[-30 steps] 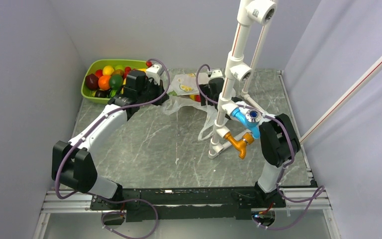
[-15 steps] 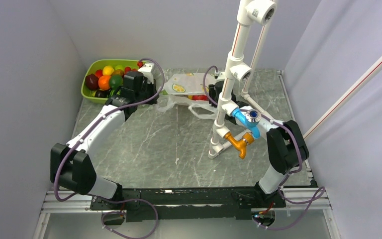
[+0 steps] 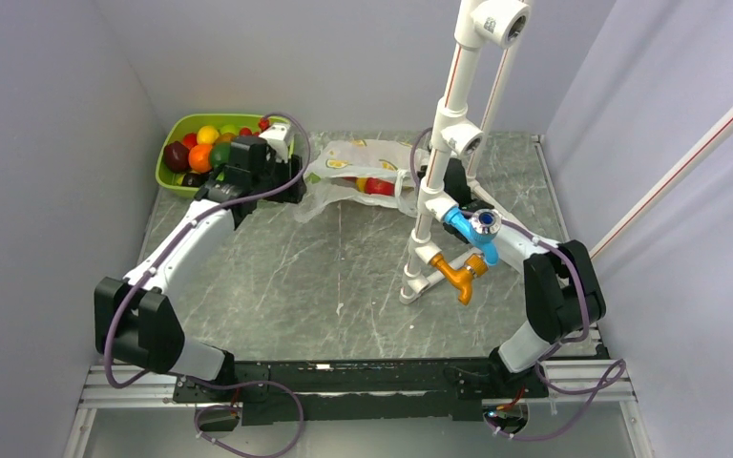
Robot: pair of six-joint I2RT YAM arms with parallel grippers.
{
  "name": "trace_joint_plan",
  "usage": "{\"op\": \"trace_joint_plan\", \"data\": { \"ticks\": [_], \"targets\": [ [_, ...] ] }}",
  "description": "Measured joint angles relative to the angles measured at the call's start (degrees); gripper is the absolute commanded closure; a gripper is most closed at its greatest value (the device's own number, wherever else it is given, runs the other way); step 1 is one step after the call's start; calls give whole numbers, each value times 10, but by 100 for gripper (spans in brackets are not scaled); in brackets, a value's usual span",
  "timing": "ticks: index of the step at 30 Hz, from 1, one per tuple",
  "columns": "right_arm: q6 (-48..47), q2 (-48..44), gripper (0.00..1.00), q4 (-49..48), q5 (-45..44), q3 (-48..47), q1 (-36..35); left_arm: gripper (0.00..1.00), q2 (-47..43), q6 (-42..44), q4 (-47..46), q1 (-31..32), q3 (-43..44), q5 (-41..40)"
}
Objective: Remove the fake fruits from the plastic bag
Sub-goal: Adjust the plastic bag at the center of the board.
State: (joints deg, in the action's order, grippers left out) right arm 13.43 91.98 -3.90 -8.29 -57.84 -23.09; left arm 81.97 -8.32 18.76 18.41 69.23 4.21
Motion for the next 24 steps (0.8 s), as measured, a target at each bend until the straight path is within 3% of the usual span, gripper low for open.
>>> {"op": "trace_joint_plan", "data": {
  "ticks": [2,7,12,15,19,24],
  "targets": [
    [1,-5,91,-10,26,0,6,27,-5,-4,27,-4,6,23],
    [3,-5,96,-18,83,-1,11,28,-82,-45,73,11,3,97],
    [8,-5,100,-21,125,-2,11,27,-190,-95,66,108,-6,121],
    [11,-6,100,-23,140,-2,12,33,-201,-117,29,217,-12,75],
    [11,-12,100,-23,149,-1,14,50,-150,-128,-34,308,-37,-30],
    [14,-40,100,-33,166,5,25,42,-30,-126,-180,340,-115,-156]
  ]
}}
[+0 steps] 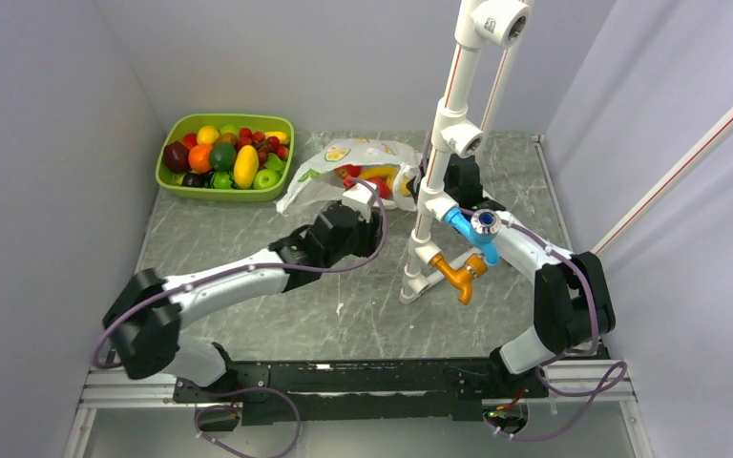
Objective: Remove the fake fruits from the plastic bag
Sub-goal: Adjust the plastic bag at the center of the board.
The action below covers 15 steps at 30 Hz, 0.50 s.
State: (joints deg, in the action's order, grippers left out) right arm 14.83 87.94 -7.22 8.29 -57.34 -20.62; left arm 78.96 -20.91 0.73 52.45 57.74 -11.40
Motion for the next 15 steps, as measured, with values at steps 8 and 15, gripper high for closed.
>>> {"op": "trace_joint_plan", "data": {
  "ticks": [8,15],
  "targets": [
    [9,-19,100,-25,26,12,13,54,119,-4,-172,-9,-26,-137],
    [13,-19,100,-28,38,16,14,55,153,-52,-284,-74,-20,-119]
  ]
}}
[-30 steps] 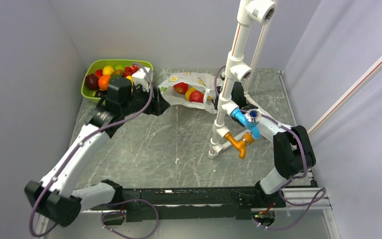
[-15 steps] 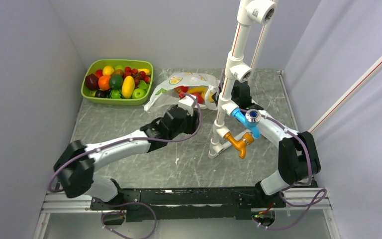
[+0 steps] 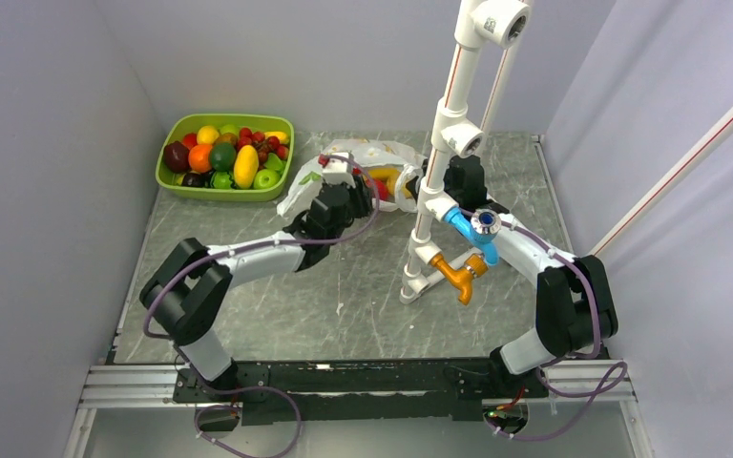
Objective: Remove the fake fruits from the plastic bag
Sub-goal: Adjust the plastic bag at the center of the board.
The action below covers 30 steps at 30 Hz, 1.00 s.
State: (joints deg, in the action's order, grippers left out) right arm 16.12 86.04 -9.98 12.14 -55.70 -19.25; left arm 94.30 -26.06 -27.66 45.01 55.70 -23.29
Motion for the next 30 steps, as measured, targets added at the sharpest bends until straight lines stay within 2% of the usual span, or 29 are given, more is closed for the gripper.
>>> {"op": "trace_joint_plan", "data": {
  "ticks": [6,9,12,17,22,30],
  "targets": [
    [0,0,100,0,4,0,0,59,90,-40,12,-57,103,61],
    [0,0,100,-1,4,0,0,55,114,-75,41,-75,124,113],
    [2,1,100,-5,5,0,0,51,116,-110,45,-86,92,155],
    [28,1,100,-22,19,13,0,47,116,-138,37,-87,-11,207],
    [76,-21,100,-47,16,83,0,43,106,-134,26,-83,-77,219],
    [101,-92,100,-76,-12,158,0,28,64,-94,43,-67,-101,219]
  ]
}}
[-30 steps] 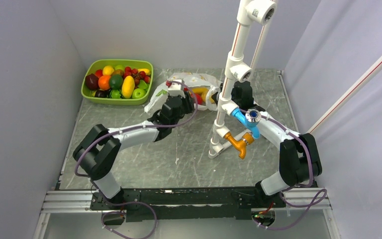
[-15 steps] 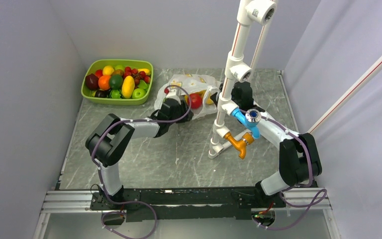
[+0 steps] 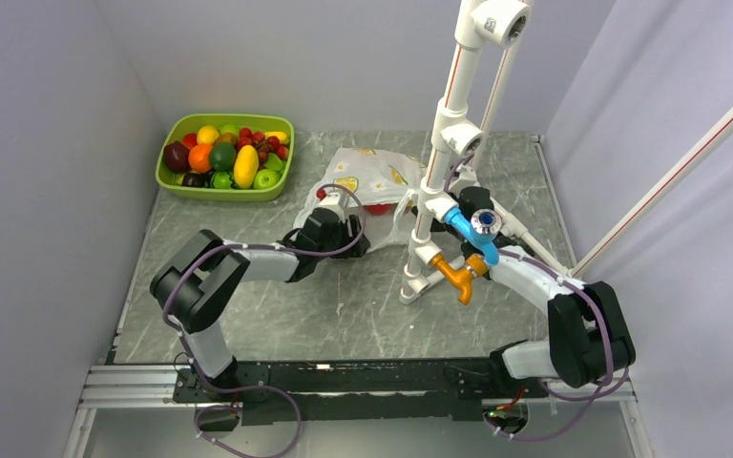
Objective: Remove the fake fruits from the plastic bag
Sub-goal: Adjust the plastic bag at the center of the board.
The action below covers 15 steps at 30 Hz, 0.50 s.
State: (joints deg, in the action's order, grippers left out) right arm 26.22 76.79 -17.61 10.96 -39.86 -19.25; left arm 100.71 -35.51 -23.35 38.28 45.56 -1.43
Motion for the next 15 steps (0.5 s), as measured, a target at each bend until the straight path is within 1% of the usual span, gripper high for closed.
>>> {"op": "trace_joint_plan", "data": {
  "ticks": [5,8,9,10,12,13,14,15],
  "targets": [
    [0,0,100,-15,11,16,0,28,-14,6,-20,0,10,18],
    [-1,0,100,-18,11,16,0,29,-13,7,-9,-2,57,19],
    [0,2,98,-18,11,16,0,30,-11,7,-6,-2,78,18],
    [0,5,83,-17,9,15,0,31,-7,7,-5,-3,99,18],
    [8,11,44,0,-3,10,0,32,4,5,-11,-4,134,19],
    [16,13,30,15,-15,6,0,32,10,5,-19,-4,146,23],
    [18,15,22,38,-26,0,0,32,16,3,-30,-4,151,28],
    [19,16,16,63,-40,-8,0,31,21,1,-37,-4,151,34]
  ]
}}
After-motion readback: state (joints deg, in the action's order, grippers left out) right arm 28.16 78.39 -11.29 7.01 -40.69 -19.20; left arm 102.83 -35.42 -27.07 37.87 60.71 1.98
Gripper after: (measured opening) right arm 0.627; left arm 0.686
